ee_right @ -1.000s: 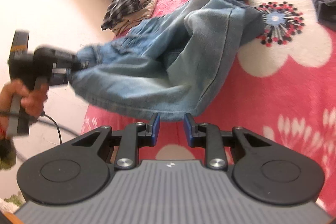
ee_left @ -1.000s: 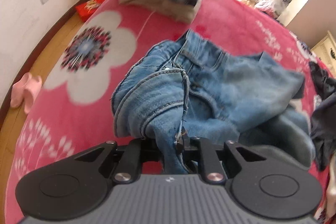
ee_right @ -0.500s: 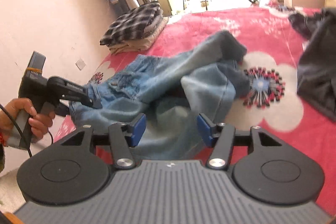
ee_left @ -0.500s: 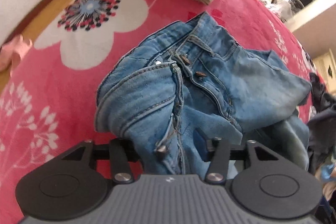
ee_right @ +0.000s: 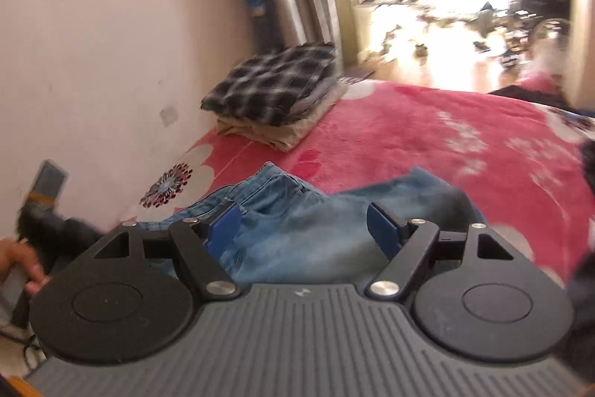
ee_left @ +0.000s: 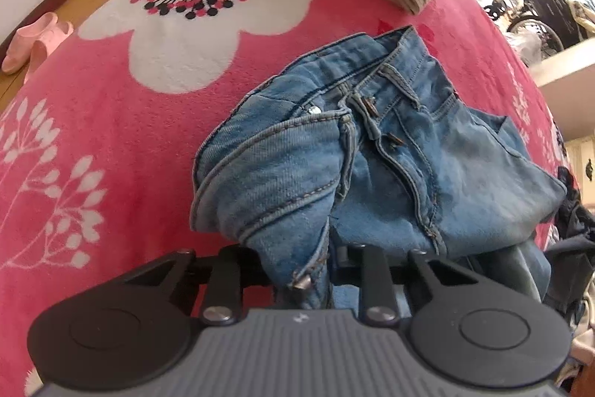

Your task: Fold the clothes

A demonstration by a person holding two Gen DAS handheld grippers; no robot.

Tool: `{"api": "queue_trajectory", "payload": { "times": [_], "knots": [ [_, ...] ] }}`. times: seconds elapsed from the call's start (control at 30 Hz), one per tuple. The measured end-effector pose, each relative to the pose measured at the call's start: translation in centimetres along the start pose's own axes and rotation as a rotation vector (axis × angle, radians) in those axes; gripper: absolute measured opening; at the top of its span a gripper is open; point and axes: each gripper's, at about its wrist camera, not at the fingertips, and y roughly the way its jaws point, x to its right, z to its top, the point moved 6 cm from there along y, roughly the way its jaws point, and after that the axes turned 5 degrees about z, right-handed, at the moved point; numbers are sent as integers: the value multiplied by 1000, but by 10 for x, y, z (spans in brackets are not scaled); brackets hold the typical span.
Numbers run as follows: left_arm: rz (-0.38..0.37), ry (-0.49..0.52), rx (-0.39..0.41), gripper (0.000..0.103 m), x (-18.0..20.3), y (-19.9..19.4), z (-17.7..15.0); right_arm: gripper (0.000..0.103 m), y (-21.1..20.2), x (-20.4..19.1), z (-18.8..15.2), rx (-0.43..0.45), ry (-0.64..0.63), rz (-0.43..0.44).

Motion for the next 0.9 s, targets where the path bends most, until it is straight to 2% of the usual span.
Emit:
{"api": "queue_trajectory", "payload": {
  "times": [0.17, 0.3, 0.37, 0.53, 0.6, 0.67, 0.73, 0.8, 0.87, 0.9],
  "knots": [
    [-24, 27, -17, 22, -2, 0, -3, 75, 108, 16, 26, -231, -53, 144],
    [-56, 29, -37, 22, -7, 2, -3, 74, 198, 30, 30, -407, 7, 244],
    [-74, 37, -45, 22, -9, 2, -3, 75, 233, 39, 28, -475, 38, 258],
    [-120, 93, -60, 24, -14, 5, -3, 76, 291, 54, 8, -643, 153, 294],
    [-137, 103, -74, 26, -16, 8, -3, 75, 292, 43, 5, -693, 120, 353],
    [-147, 99, -96, 30, -19, 14, -3, 64, 287, 30, 3, -742, 88, 411],
    [-142, 91, -112, 30, -22, 19, -4, 57, 285, 19, 0, -777, 40, 429],
    [-130, 76, -110, 29, -24, 22, -3, 45, 287, 12, -3, -787, 4, 405],
    [-127, 73, -98, 24, -22, 18, -1, 27, 287, 1, -5, -779, -45, 359],
    [-127, 75, -88, 23, -20, 15, -1, 23, 282, -8, -4, -757, -86, 339]
  ]
}}
